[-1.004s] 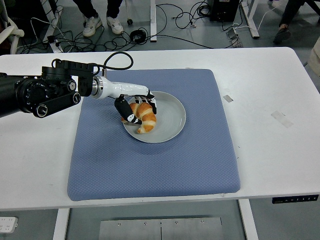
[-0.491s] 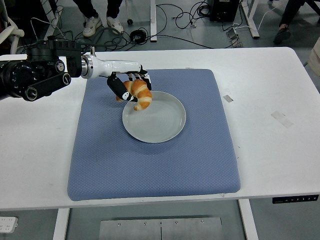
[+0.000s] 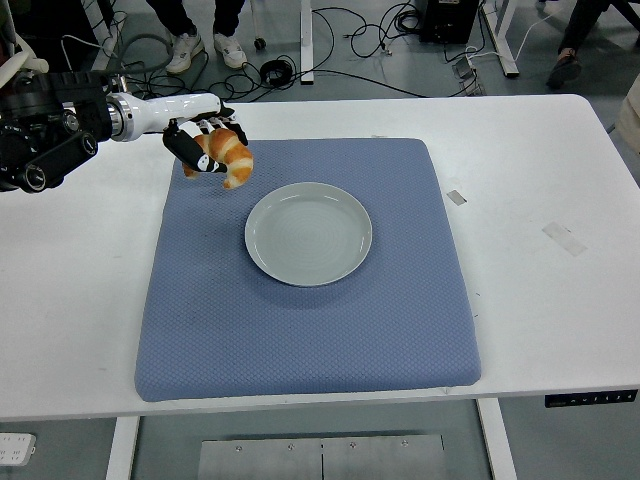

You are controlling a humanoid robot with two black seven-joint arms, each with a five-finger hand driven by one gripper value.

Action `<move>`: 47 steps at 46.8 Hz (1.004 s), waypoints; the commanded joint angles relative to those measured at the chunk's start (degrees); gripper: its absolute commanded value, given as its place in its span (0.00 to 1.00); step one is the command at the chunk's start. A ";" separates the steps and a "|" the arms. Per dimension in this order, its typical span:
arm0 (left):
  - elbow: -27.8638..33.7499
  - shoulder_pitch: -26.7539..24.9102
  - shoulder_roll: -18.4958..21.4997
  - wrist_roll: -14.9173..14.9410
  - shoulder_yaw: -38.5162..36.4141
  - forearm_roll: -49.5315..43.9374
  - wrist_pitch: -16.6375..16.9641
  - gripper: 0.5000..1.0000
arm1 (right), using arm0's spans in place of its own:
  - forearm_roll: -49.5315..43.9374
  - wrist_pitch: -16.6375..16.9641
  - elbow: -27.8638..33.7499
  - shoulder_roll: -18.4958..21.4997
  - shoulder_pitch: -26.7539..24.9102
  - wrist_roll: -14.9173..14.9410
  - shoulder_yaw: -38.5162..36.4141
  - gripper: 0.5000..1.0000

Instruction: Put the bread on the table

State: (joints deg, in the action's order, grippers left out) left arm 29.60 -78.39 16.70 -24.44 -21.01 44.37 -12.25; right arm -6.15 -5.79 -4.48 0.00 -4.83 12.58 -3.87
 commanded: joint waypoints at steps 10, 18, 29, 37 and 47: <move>-1.47 2.19 0.09 0.01 0.00 0.01 0.12 0.25 | -0.01 -0.01 0.00 0.00 0.00 -0.01 0.00 1.00; -2.18 3.33 0.09 -0.08 0.09 0.01 0.47 0.27 | -0.01 -0.01 0.00 0.00 0.00 -0.01 0.00 1.00; -2.26 4.39 -0.26 -0.08 0.09 0.01 1.35 0.27 | -0.01 -0.01 0.00 0.00 0.00 -0.01 0.00 1.00; -2.26 5.62 -0.44 -0.08 0.18 0.01 1.88 0.29 | -0.01 -0.01 0.00 0.00 0.00 -0.10 0.00 1.00; -2.26 5.97 -0.44 -0.08 0.18 -0.08 2.14 0.37 | -0.01 -0.01 0.00 0.00 0.00 -0.01 0.00 1.00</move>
State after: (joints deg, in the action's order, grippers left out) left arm 27.33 -72.40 16.25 -24.52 -20.82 44.29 -10.23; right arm -6.16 -5.81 -4.48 0.00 -4.83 12.56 -3.86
